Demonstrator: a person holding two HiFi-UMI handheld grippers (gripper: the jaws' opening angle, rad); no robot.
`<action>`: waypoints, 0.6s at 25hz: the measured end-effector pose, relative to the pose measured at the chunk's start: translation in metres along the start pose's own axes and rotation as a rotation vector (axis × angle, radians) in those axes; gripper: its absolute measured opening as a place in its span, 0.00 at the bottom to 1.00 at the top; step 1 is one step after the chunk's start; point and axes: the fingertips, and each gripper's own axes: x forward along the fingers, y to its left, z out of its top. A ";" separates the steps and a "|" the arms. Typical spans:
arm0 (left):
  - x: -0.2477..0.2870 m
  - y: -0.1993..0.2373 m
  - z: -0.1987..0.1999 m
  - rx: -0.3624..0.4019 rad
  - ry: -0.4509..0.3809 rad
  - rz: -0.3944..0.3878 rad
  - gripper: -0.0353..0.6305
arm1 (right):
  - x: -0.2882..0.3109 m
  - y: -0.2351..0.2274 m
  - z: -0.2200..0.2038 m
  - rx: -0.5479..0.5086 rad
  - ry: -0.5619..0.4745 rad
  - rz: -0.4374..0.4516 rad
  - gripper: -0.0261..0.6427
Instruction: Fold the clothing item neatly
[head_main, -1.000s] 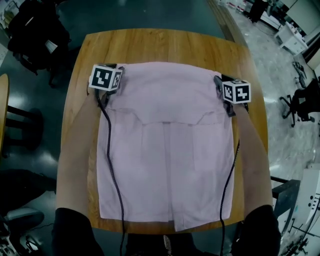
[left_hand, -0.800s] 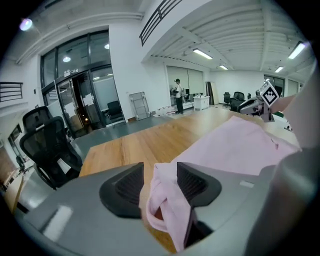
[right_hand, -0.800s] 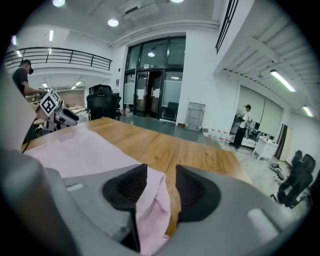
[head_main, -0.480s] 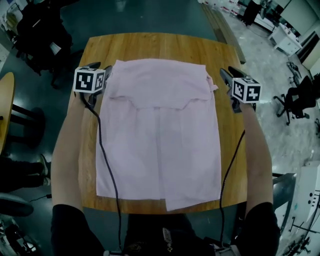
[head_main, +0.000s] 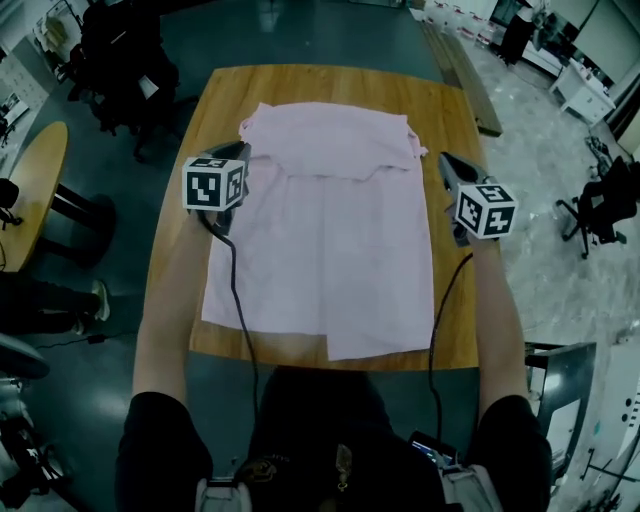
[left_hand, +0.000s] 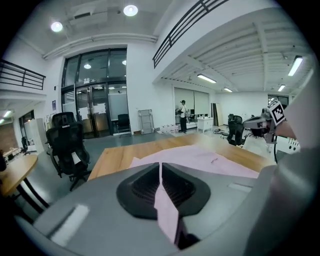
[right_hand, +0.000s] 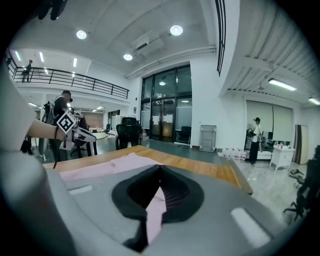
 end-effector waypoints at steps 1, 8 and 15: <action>-0.013 -0.006 0.000 0.003 -0.020 0.015 0.06 | -0.009 0.012 -0.001 -0.005 -0.005 0.007 0.04; -0.103 -0.042 -0.039 0.022 -0.066 0.005 0.06 | -0.082 0.080 -0.031 -0.040 0.032 0.006 0.04; -0.166 -0.039 -0.158 0.019 0.100 0.008 0.15 | -0.145 0.142 -0.103 0.029 0.150 -0.003 0.04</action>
